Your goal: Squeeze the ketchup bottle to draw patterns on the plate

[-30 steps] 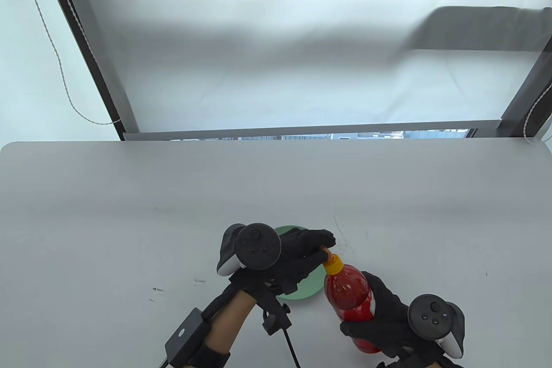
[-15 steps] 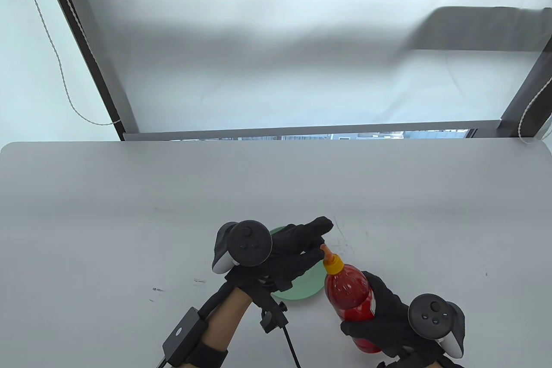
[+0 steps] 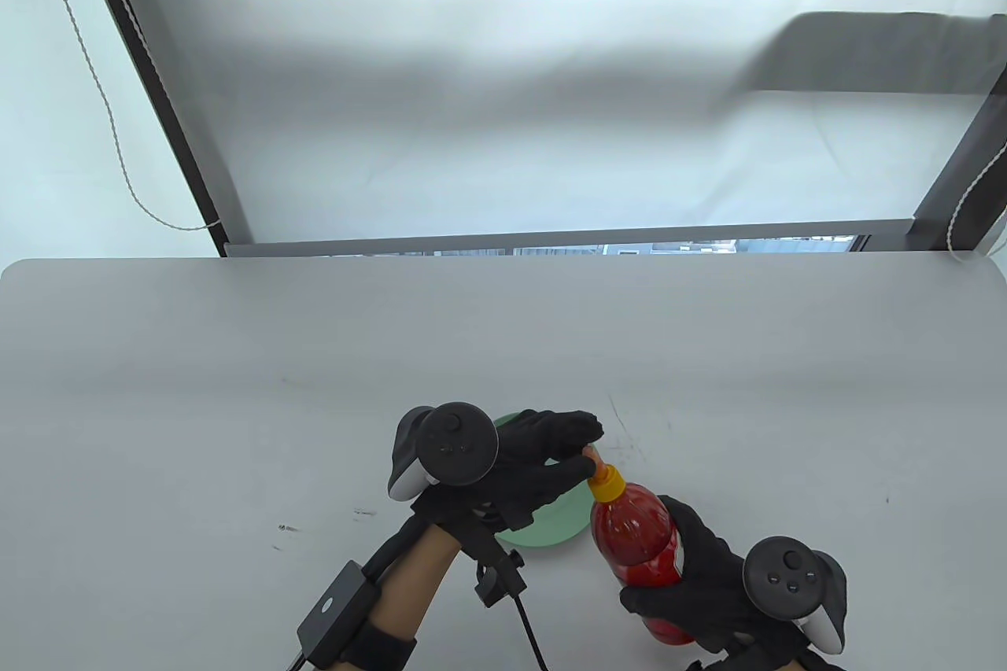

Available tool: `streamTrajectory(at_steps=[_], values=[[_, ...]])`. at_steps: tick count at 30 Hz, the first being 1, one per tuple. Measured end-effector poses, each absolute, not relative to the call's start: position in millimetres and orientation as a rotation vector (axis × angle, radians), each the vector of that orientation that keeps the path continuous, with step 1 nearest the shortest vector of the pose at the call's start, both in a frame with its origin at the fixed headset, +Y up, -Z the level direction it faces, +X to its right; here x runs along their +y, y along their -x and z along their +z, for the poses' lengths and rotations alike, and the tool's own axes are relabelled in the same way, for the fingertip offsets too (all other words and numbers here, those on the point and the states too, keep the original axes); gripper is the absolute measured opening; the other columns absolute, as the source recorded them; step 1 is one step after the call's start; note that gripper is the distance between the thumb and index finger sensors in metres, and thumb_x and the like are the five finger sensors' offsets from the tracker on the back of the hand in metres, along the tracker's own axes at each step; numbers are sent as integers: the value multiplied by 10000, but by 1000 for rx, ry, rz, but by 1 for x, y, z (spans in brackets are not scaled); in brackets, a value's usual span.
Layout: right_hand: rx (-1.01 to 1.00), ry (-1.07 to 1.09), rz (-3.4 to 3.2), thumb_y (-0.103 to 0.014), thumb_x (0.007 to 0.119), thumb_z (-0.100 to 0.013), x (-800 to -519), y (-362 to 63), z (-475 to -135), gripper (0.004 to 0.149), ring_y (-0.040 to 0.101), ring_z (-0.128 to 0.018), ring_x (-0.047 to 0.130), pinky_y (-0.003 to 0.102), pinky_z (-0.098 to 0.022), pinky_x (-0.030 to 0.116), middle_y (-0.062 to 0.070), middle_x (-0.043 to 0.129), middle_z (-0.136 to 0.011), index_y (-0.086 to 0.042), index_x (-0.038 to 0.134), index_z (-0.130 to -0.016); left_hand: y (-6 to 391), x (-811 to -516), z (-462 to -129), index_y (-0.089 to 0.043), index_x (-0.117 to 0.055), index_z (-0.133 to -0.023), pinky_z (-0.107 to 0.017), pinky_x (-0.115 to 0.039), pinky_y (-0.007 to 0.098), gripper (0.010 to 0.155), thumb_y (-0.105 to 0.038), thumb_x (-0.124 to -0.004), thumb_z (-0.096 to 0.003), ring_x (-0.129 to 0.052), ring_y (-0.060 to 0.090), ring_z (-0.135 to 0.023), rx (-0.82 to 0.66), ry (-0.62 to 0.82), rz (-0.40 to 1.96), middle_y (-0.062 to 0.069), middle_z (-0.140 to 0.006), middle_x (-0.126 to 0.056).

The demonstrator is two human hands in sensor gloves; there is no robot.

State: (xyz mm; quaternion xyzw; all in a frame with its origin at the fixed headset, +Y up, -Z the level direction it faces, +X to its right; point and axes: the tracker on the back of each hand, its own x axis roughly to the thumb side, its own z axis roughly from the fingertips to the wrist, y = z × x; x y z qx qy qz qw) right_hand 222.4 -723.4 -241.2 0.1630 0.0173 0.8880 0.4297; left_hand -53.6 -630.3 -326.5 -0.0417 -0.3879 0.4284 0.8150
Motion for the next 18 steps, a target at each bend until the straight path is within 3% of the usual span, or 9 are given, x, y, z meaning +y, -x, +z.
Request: streamTrajectory(at_steps=[6,9,14,18], values=[[49,-407,2223,-585,1022,-462,-724,-222,-241,1049,463,-965,796,681,-724,677,261,688,-1106,-79,435,-1169,50,-629,-325,-322,-588,-1100,-609,-648,590,520,-321,-742,-604,-718,400,-926,-864,99,893,110,-1027,-779],[49,-404,2226,-582,1022,-463,-724,-222,-241,1048,465,-963,796,681,-723,677,262,687,-1106,-78,435,-1169,50,-629,-324,-286,-668,-1057,-611,-646,597,467,-310,-747,-597,-735,395,-912,-843,81,893,107,-996,-805],[52,-411,2233,-582,1022,-463,-724,-221,-241,1048,463,-965,795,681,-725,674,261,686,-1107,-77,434,-1169,50,-628,-322,-194,-681,-1040,-605,-648,601,493,-385,-753,-591,-758,394,-883,-814,69,868,107,-941,-836],[53,-408,2231,-582,1022,-462,-724,-221,-241,1049,466,-965,793,681,-725,674,262,686,-1107,-78,434,-1169,53,-625,-322,-188,-551,-1121,-622,-629,610,619,-423,-757,-587,-706,413,-927,-837,90,846,129,-1019,-767]])
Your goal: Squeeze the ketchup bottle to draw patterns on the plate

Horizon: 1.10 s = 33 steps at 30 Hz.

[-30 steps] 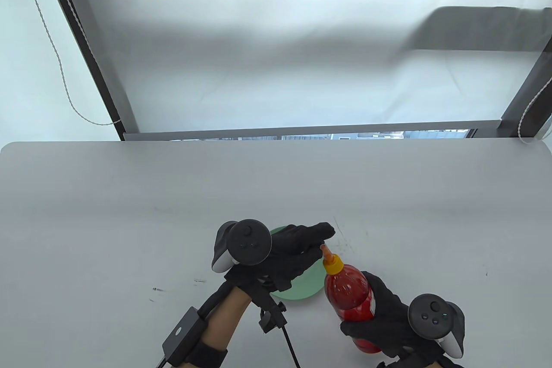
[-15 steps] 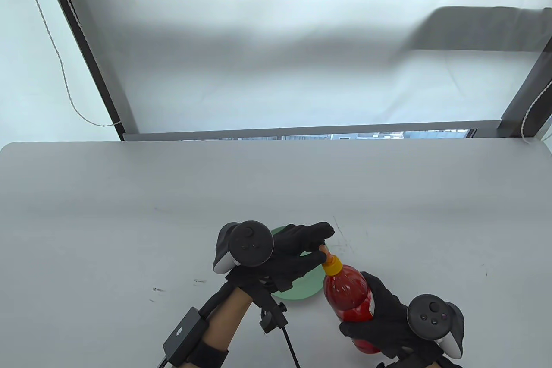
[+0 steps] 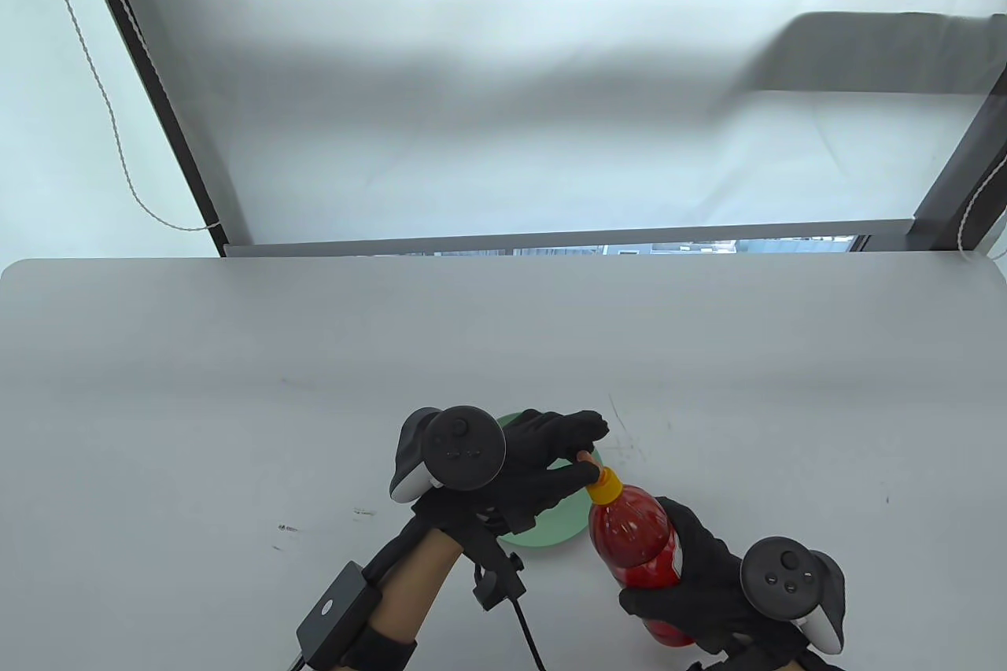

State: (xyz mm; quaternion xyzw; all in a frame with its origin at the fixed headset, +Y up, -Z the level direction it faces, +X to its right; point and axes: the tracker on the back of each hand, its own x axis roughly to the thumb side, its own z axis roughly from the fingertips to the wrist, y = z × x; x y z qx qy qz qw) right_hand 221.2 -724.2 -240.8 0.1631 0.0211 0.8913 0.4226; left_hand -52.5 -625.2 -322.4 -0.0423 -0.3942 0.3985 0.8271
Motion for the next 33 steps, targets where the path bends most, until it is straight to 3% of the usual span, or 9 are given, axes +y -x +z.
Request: streamTrajectory(at_steps=[5,9,18,22,26,33], values=[[54,-400,2234,-581,1023,-462,-724,-221,-241,1050,467,-963,794,683,-724,674,263,686,-1107,-77,433,-1170,53,-624,-322,-264,-562,-1122,-635,-615,621,560,-344,-756,-602,-684,413,-949,-862,126,821,134,-1054,-737],[62,-412,2252,-580,1025,-461,-725,-220,-241,1047,466,-963,796,682,-723,675,261,688,-1106,-79,437,-1168,51,-623,-322,-216,-636,-1072,-611,-655,587,489,-285,-755,-602,-746,387,-887,-853,139,753,105,-978,-805],[67,-425,2262,-596,1019,-459,-724,-220,-241,1047,458,-955,807,673,-723,682,256,695,-1104,-85,442,-1168,56,-619,-323,-179,-665,-1019,-553,-695,566,467,-376,-703,-597,-812,377,-789,-785,69,739,96,-854,-866],[46,-405,2267,-594,1020,-459,-723,-223,-242,1047,458,-954,808,674,-722,681,259,696,-1104,-85,442,-1169,71,-609,-323,-173,-659,-1022,-546,-702,575,462,-351,-715,-599,-821,390,-789,-733,24,815,116,-865,-875],[5,-394,2255,-595,1019,-458,-717,-228,-241,1046,459,-956,804,672,-722,683,255,697,-1105,-86,443,-1168,99,-590,-319,-143,-643,-1028,-551,-726,578,468,-302,-741,-599,-838,402,-817,-674,-15,738,131,-913,-878],[-63,-362,2246,-604,1015,-457,-711,-237,-242,1047,453,-954,809,670,-722,684,251,697,-1105,-90,444,-1168,147,-629,-298,-151,-629,-1005,-554,-739,577,454,-267,-763,-587,-837,416,-837,-498,80,461,147,-951,-863]])
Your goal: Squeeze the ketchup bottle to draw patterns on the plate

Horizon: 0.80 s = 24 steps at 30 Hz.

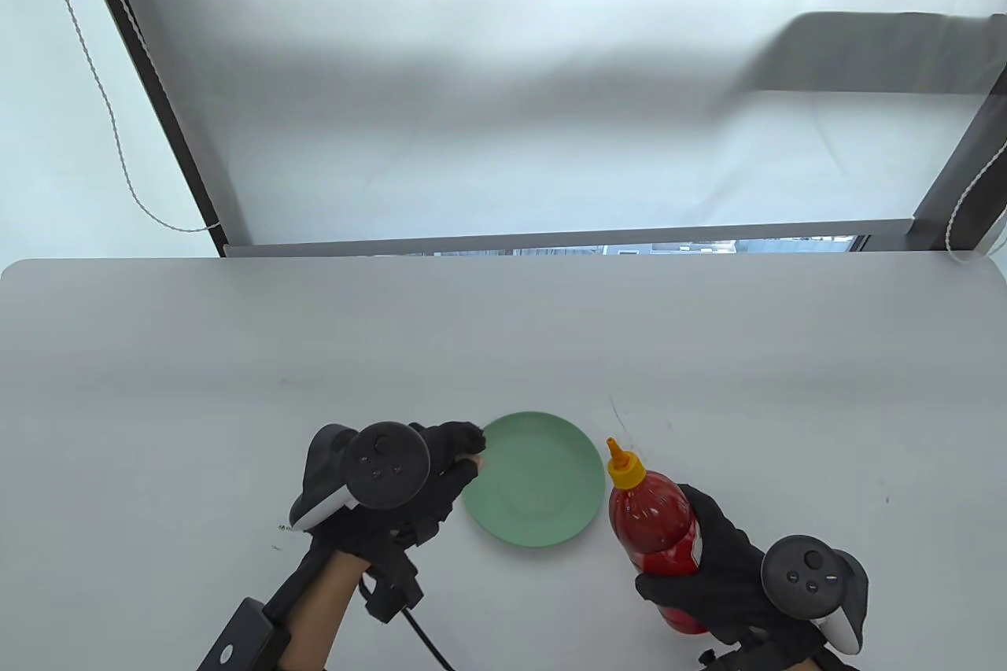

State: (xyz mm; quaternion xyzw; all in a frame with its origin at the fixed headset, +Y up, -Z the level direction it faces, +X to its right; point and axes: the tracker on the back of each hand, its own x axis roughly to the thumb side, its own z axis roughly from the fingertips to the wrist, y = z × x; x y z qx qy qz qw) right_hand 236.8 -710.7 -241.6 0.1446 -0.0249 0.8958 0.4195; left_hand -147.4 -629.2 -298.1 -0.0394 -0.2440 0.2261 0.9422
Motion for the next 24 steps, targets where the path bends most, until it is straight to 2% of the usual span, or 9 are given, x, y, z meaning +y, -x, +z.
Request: streamTrajectory(at_steps=[6,10,18,21,24], values=[[-75,-333,2289,-618,1009,-456,-713,-240,-245,1046,448,-947,817,665,-720,693,248,709,-1099,-91,453,-1169,174,-677,-284,-157,-598,-995,-584,-708,593,444,-237,-749,-585,-793,432,-865,-416,101,418,167,-986,-818],[-87,-328,2399,-620,1005,-461,-716,-241,-247,1056,451,-939,818,666,-721,690,248,706,-1102,-92,440,-1181,182,-697,-284,-156,-589,-996,-593,-692,597,444,-233,-741,-585,-774,435,-870,-418,138,420,166,-988,-806],[-237,-390,2910,-640,1011,-443,-704,-222,-258,1053,447,-914,839,672,-717,708,255,726,-1079,-146,458,-1191,180,-705,-291,-155,-593,-996,-595,-687,594,440,-241,-732,-588,-774,428,-862,-443,143,392,163,-976,-812],[-225,-390,3043,-632,1017,-440,-700,-207,-270,1050,456,-915,842,682,-711,724,255,720,-1083,-151,459,-1188,183,-706,-288,-154,-594,-996,-592,-690,591,440,-244,-732,-589,-779,427,-858,-460,155,389,163,-971,-817],[-258,-409,3139,-605,1028,-438,-696,-192,-287,1049,474,-928,851,650,-711,761,248,710,-1099,-153,449,-1188,191,-701,-288,-153,-596,-996,-588,-693,589,439,-248,-733,-590,-782,426,-855,-453,135,431,165,-967,-821]])
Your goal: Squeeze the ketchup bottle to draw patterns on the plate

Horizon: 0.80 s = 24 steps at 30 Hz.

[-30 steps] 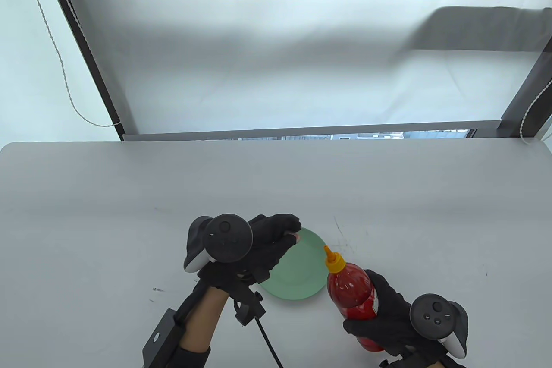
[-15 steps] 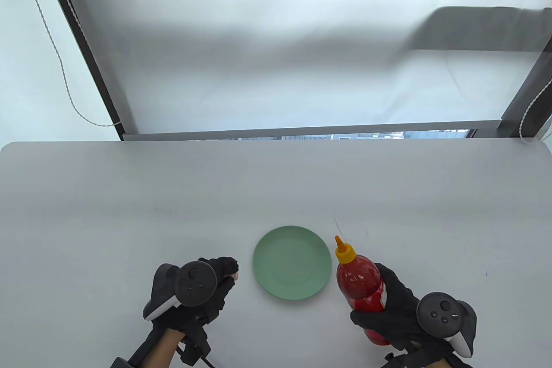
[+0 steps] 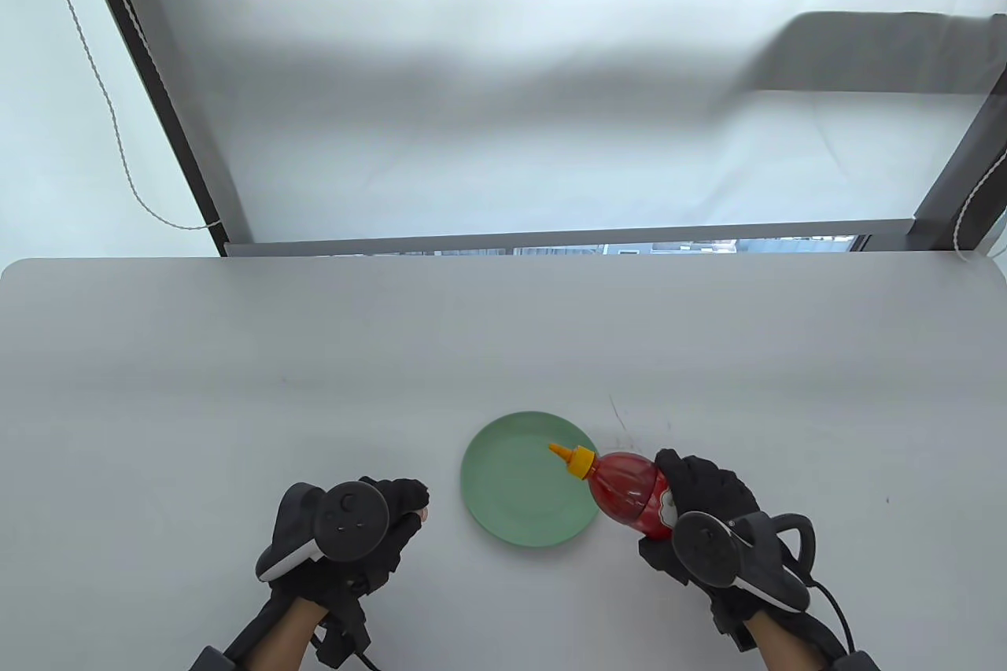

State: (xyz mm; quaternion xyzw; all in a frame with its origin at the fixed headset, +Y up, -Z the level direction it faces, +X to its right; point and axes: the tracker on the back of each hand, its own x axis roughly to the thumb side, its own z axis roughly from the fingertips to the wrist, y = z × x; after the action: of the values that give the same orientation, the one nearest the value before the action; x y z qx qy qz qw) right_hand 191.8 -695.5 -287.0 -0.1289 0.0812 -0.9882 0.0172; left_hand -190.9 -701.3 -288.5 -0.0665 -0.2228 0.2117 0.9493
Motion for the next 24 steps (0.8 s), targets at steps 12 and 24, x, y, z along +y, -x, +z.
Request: streamTrajectory(at_steps=[12,24], values=[[230,358,-2804,-609,1032,-425,-691,-137,-338,1054,412,-962,842,632,-736,734,183,750,-1106,-172,453,-1189,211,-692,-290,-148,-591,-1005,-583,-693,583,441,-252,-726,-598,-780,426,-850,-406,147,484,171,-961,-822],[182,396,-2660,-606,1037,-409,-687,-117,-339,1073,388,-967,828,623,-748,695,168,748,-1108,-166,447,-1189,214,-692,-289,-146,-592,-1007,-575,-696,577,443,-262,-720,-599,-782,425,-838,-399,136,492,159,-951,-827]])
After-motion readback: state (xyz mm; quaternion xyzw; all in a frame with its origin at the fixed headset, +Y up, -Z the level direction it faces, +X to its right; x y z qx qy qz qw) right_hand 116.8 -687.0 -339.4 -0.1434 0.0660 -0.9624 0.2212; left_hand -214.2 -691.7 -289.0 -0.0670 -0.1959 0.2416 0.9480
